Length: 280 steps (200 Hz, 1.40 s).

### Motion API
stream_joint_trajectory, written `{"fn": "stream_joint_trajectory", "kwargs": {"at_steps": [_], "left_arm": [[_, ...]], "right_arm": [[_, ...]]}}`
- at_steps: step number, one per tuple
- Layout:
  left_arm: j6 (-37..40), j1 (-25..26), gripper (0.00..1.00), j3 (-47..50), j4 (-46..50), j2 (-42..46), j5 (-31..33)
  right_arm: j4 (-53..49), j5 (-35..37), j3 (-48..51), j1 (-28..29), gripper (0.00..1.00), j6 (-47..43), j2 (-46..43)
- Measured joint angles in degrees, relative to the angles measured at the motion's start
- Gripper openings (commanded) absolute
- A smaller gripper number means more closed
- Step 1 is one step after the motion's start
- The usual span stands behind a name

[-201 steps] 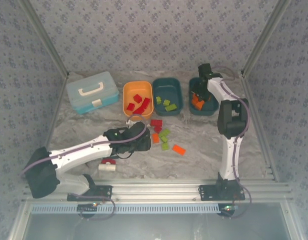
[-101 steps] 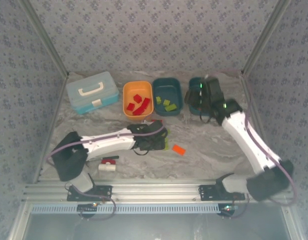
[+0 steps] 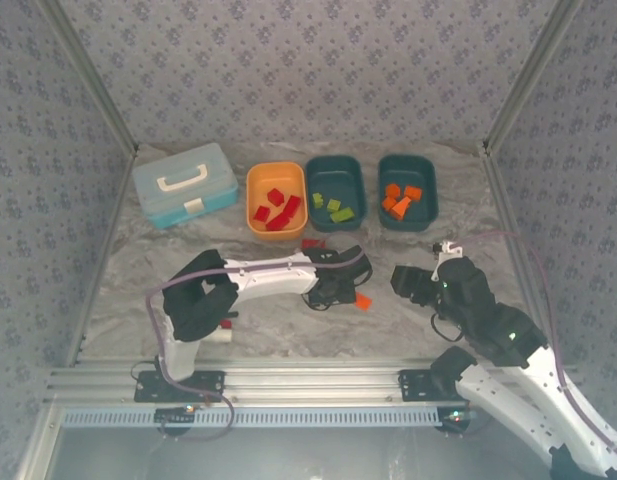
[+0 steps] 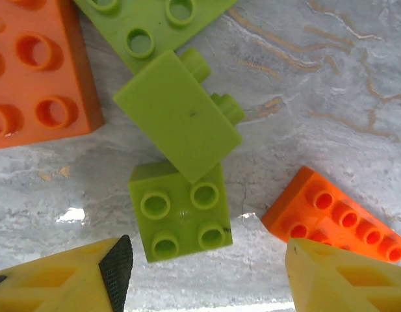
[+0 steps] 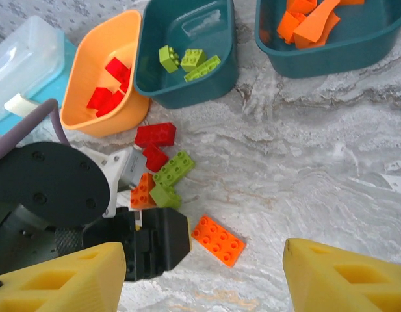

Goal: Sort the legos into containers by color

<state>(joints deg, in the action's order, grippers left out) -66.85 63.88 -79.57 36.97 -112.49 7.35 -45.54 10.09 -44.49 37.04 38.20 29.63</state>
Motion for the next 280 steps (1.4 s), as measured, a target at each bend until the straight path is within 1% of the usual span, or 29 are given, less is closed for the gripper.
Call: {"fn": "stream_joint_trajectory", "kwargs": {"at_steps": [14,39,71,79,95,120,161,183,200,209,222,242,256,267,280], "left_arm": [[-0.33,-0.07,0.58,-0.42,0.76,-0.59,0.81],[-0.55,-0.11,0.57,-0.55,1.25,-1.6,1.9],[-0.5,-0.24,0.49,-0.79,1.77,-2.8,2.64],[-0.52,-0.33,0.44,-1.09,2.1,-2.97,2.73],[-0.46,-0.5,0.3,-1.42,2.01,-3.15,3.02],[0.37,-0.48,0.15,-1.73,2.01,-3.13,3.61],[1.44,-0.11,0.14,-1.7,2.43,-1.44,4.92],[2.86,-0.13,0.14,-2.47,4.28,2.54,5.14],[4.94,-1.03,0.14,-5.29,5.99,5.51,4.57],[6.27,-2.14,0.14,-7.23,6.19,6.64,3.82],[8.85,-5.09,0.14,-10.82,6.23,7.34,2.27],[13.38,-11.5,0.13,-16.72,5.86,6.19,-0.72],[17.09,-16.31,0.12,-22.49,5.31,2.84,-2.58],[19.23,-18.82,0.12,-25.99,4.94,0.02,-3.48],[22.27,-22.18,0.11,-33.03,5.05,-5.92,-5.09]], "right_arm": [[-0.57,-0.02,0.0,0.15,0.67,0.02,0.04],[-0.68,-0.13,0.0,0.33,0.67,0.2,0.04],[-0.66,-0.42,0.0,0.59,0.67,0.5,0.04],[-0.66,-0.42,0.0,0.7,0.67,0.63,0.07],[-0.61,-0.44,0.24,1.03,0.67,1.07,0.09],[-0.59,-0.44,1.14,1.53,0.67,1.49,0.17],[-0.59,-0.81,1.44,1.97,0.67,1.46,0.74],[-0.48,-1.38,1.51,2.38,0.67,1.46,0.98],[0.11,-2.08,1.57,2.58,0.67,1.44,2.12],[0.63,-2.4,1.6,2.78,0.66,1.44,3.17],[1.53,-2.6,1.6,3.17,0.66,1.44,5.25],[3.19,-2.58,1.57,3.96,0.66,1.49,8.13],[4.33,-2.56,1.57,4.44,0.66,1.68,9.49],[5.2,-2.54,1.57,4.83,0.66,1.97,10.34],[6.34,-2.54,1.57,5.25,0.66,2.38,10.93]]}}
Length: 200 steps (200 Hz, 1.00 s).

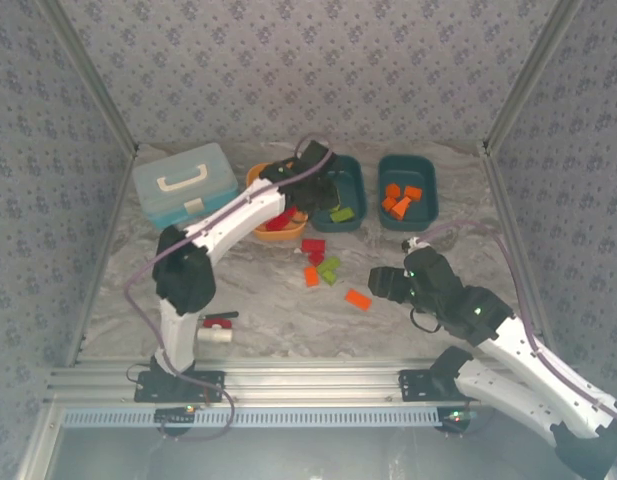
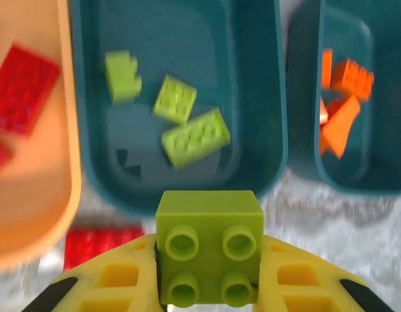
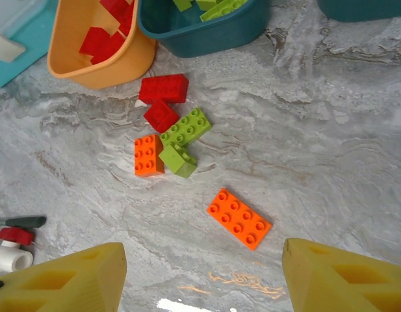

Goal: Sort the legos into containers by color

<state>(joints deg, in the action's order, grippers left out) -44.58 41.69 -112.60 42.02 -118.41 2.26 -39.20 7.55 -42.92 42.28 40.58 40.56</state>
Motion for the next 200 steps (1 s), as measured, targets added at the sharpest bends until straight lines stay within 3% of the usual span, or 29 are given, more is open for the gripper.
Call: {"fn": "stream_joint_trajectory", "kwargs": {"at_steps": [69,119,172,200], "left_arm": [[7.69,-4.46,0.13,-32.96,3.04,-28.37,-5.03],[8.37,-6.54,0.2,-33.88,2.82,-34.07,-7.67],[9.07,-6.91,0.46,-34.64,2.12,-34.25,-8.9],[8.76,-6.82,0.51,-35.06,2.12,-34.25,-9.38]], "right_arm": [[1.77,0.2,0.0,0.52,0.67,0.83,1.57],[2.78,0.15,0.42,0.52,0.67,1.25,1.62],[3.74,-0.07,1.73,0.52,0.67,1.97,3.41],[4.81,-0.48,1.73,0.57,0.67,2.05,4.68]]}}
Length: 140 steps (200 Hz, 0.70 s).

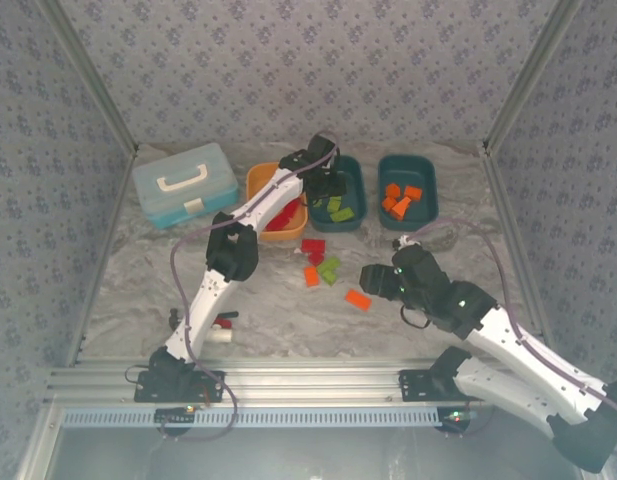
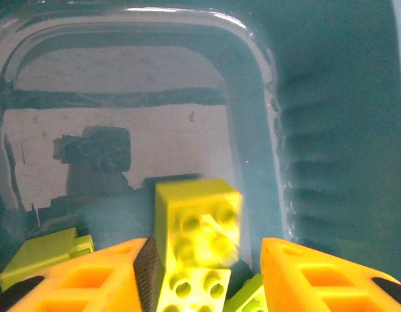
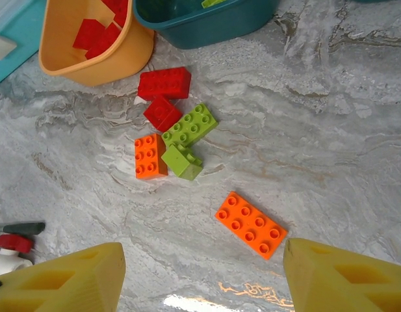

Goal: Sort the legos into containers by color

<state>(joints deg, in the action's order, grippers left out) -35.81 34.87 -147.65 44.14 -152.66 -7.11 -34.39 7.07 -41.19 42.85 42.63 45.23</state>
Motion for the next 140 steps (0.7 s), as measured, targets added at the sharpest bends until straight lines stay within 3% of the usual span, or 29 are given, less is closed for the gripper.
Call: {"fn": "stream_joint_trajectory", "kwargs": {"at_steps": [43,69,81,110,140], "left_arm": [[-0.26,0.0,0.54,-0.39,0.48,2.43,-0.63],[-0.85,-0.02,0.54,2.05,1.55,9.66,-0.15],[-1.4,-0.13,0.55,10.38,-0.83,17.97,0.42],[-5.14,-0.76,0.56,42.93,-11.34,47.56,1.38],[-9.29,-1.03,0.57,67.43,-19.12,71.23,2.71]], "right_arm": [[0.24,-0.02,-1.68,0.04,0.67,-0.72,3.23],[-0.09,-0.04,-4.17,0.48,0.67,-1.55,8.22],[0.02,0.0,-4.94,1.44,0.67,-1.68,10.84],[0.13,1.51,-6.58,6.12,0.67,-1.75,17.55],[0.04,4.11,-9.42,8.68,0.68,-1.6,23.39]]}}
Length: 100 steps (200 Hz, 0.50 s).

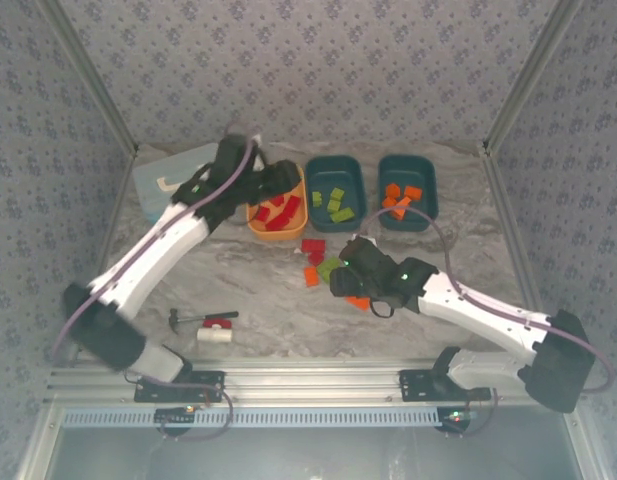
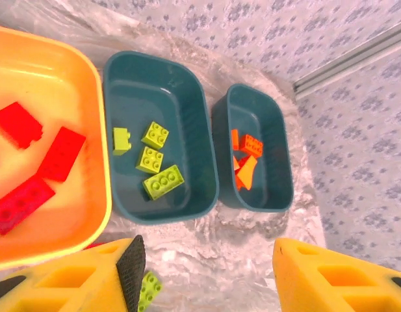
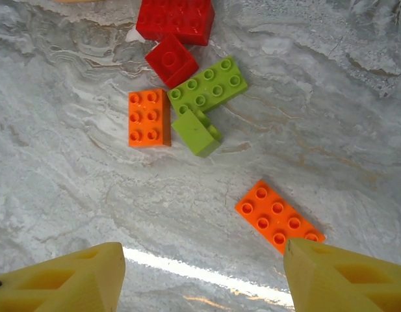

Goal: Sort the legos into containers by color

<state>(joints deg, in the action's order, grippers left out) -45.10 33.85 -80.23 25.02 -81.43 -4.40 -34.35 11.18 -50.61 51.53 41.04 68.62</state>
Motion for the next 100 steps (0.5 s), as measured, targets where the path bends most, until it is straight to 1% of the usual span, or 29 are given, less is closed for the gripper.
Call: {"fn": "stream_joint_trajectory", "kwargs": {"at_steps": [16,25,41,50,64,85,100], "left_arm": [[-2.25,1.09,0.57,12.85,-1.4,10.34,1.09],[-3.39,1.92,0.59,19.15,-1.44,14.84,1.75],[-5.49,3.69,0.61,29.9,0.22,23.37,3.06],[-6.29,4.7,0.62,34.36,2.16,28.57,3.93],[-7.39,6.34,0.63,39.12,5.7,37.46,5.29],[-8.92,7.87,0.63,42.91,10.14,50.31,6.4],[-10.16,7.96,0.64,45.22,12.81,58.75,6.6]], "right_arm": [[-0.52,1.73,-0.42,0.02,0.7,0.57,1.62],[-1.33,2.64,-0.42,0.02,0.72,0.81,1.86],[-1.9,3.96,0.07,0.0,0.75,1.42,1.6],[-1.88,4.52,0.83,0.0,0.75,1.66,1.22],[-2.14,5.16,2.58,0.0,0.76,1.66,0.74],[-3.69,6.23,5.25,-0.04,0.77,1.88,0.35],[-4.87,6.27,6.8,-0.17,0.81,2.14,-0.57]]}}
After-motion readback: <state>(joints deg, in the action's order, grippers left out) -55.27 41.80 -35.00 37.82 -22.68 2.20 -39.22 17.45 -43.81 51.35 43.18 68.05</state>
